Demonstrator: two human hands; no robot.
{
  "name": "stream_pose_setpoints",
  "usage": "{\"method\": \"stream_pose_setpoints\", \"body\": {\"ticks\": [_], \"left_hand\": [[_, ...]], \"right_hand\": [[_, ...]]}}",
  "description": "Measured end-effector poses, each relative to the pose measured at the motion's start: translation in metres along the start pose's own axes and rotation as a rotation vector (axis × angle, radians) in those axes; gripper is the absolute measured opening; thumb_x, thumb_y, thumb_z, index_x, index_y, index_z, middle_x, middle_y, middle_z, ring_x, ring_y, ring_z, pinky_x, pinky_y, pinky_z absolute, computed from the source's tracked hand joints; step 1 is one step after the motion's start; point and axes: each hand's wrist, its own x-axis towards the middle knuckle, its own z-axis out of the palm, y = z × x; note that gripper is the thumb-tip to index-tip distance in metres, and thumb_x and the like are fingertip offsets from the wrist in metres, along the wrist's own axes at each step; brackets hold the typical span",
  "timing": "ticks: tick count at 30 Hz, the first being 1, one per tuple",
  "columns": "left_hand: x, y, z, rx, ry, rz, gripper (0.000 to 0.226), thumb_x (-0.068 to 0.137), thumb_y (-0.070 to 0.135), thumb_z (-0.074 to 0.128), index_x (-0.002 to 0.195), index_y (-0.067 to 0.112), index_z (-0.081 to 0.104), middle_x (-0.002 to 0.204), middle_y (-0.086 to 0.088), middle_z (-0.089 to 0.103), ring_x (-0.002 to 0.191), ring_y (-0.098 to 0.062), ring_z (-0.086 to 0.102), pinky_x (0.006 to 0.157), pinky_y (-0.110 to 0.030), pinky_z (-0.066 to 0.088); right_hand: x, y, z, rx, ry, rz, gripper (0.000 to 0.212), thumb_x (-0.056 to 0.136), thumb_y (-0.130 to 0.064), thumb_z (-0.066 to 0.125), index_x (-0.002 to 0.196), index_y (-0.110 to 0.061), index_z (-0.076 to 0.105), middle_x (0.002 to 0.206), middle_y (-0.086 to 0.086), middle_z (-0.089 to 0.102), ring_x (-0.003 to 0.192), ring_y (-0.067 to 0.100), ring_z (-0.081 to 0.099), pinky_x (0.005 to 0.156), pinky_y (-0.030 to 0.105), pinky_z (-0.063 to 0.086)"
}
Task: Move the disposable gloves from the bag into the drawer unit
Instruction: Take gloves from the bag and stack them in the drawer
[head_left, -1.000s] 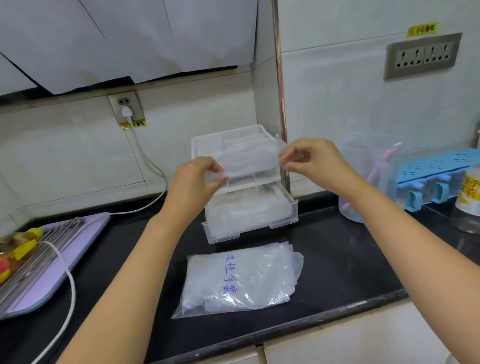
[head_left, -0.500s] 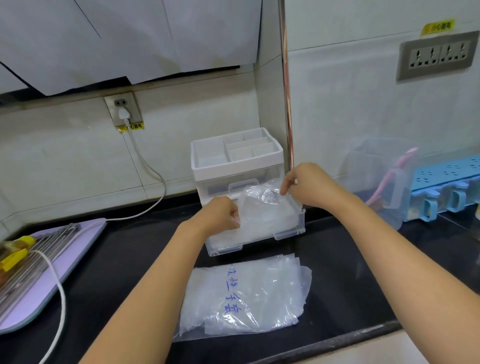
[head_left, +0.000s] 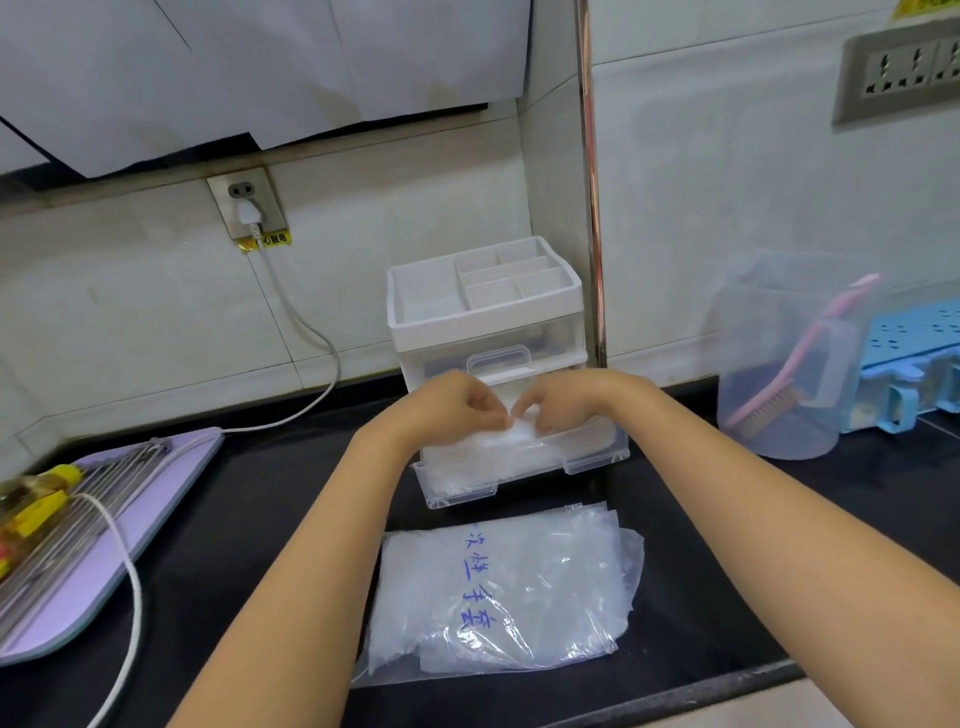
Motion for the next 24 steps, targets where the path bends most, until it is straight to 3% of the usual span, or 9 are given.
{"method": "stream_pose_setpoints", "body": {"ticks": [4,7,9,11,13,15,17,22,24], "left_hand": [[0.022,0.021,0.019,-0.084,0.078,-0.130,0.017,0.094,0.012,0.048,0.092,0.012,0.065,0.088,-0.008,0.064,0.080,-0.022,0.060,0.082,-0.038,0.052],[0.034,0.025,0.033,0.085,-0.001,-0.212,0.014,0.091,0.003,0.048,0.086,0.003,0.061,0.080,-0.008,0.061,0.067,-0.019,0.056,0.056,-0.024,0.043],[0.036,0.024,0.037,0.194,-0.031,-0.232,0.014,0.092,0.006,0.047,0.080,0.006,0.054,0.072,-0.003,0.049,0.061,-0.015,0.046,0.049,-0.021,0.032],[0.035,0.021,0.036,0.286,-0.092,-0.249,0.011,0.095,0.014,0.048,0.098,0.006,0.056,0.082,-0.003,0.053,0.080,-0.021,0.055,0.060,-0.021,0.042],[0.032,0.018,0.031,0.339,-0.143,-0.292,0.031,0.096,0.021,0.049,0.123,0.006,0.053,0.112,-0.009,0.058,0.104,-0.026,0.056,0.079,-0.028,0.044],[0.030,0.015,0.024,0.384,-0.183,-0.320,0.037,0.095,0.023,0.051,0.129,0.007,0.051,0.124,-0.009,0.055,0.099,-0.024,0.052,0.080,-0.029,0.041],[0.029,0.013,0.017,0.375,-0.225,-0.368,0.038,0.093,0.026,0.056,0.127,0.009,0.053,0.118,-0.007,0.056,0.092,-0.022,0.050,0.078,-0.029,0.042],[0.033,0.007,0.011,0.234,-0.266,-0.439,0.047,0.087,0.034,0.066,0.127,0.011,0.054,0.107,-0.004,0.054,0.091,-0.021,0.052,0.080,-0.030,0.045],[0.032,0.008,0.009,0.187,-0.265,-0.454,0.049,0.087,0.034,0.068,0.127,0.010,0.054,0.115,-0.007,0.058,0.093,-0.023,0.054,0.085,-0.032,0.048]], "right_hand": [[0.004,-0.001,0.003,-0.015,-0.019,-0.013,0.055,0.092,-0.016,0.052,0.143,-0.034,0.040,0.149,-0.002,0.038,0.131,0.022,0.042,0.104,0.032,0.037],[0.005,-0.004,0.005,-0.031,0.006,-0.014,0.055,0.094,-0.018,0.052,0.144,-0.034,0.038,0.147,-0.002,0.041,0.128,0.022,0.045,0.100,0.032,0.038],[0.009,-0.004,0.007,-0.038,0.003,-0.012,0.055,0.094,-0.017,0.052,0.144,-0.034,0.037,0.149,-0.002,0.039,0.128,0.022,0.045,0.099,0.032,0.039],[0.011,-0.003,0.008,-0.030,-0.030,0.008,0.058,0.093,-0.016,0.052,0.146,-0.033,0.034,0.152,-0.001,0.034,0.130,0.023,0.044,0.099,0.031,0.039],[0.011,-0.005,0.006,-0.005,-0.066,0.039,0.061,0.094,-0.017,0.053,0.149,-0.029,0.028,0.155,0.001,0.027,0.132,0.025,0.041,0.101,0.031,0.037],[0.010,-0.008,0.004,0.001,-0.087,0.065,0.062,0.096,-0.019,0.052,0.151,-0.023,0.023,0.156,0.003,0.024,0.136,0.025,0.037,0.104,0.031,0.035],[0.012,-0.013,0.002,-0.019,-0.083,0.090,0.059,0.097,-0.017,0.049,0.150,-0.014,0.025,0.154,0.006,0.029,0.135,0.024,0.037,0.104,0.030,0.036],[0.016,-0.011,-0.001,0.006,0.026,0.141,0.039,0.097,-0.008,0.041,0.135,-0.001,0.046,0.132,0.012,0.048,0.108,0.028,0.049,0.082,0.031,0.038],[0.015,-0.003,-0.001,0.093,0.054,0.144,0.040,0.099,-0.013,0.042,0.137,-0.003,0.045,0.140,0.012,0.045,0.115,0.030,0.049,0.083,0.030,0.037]]}}
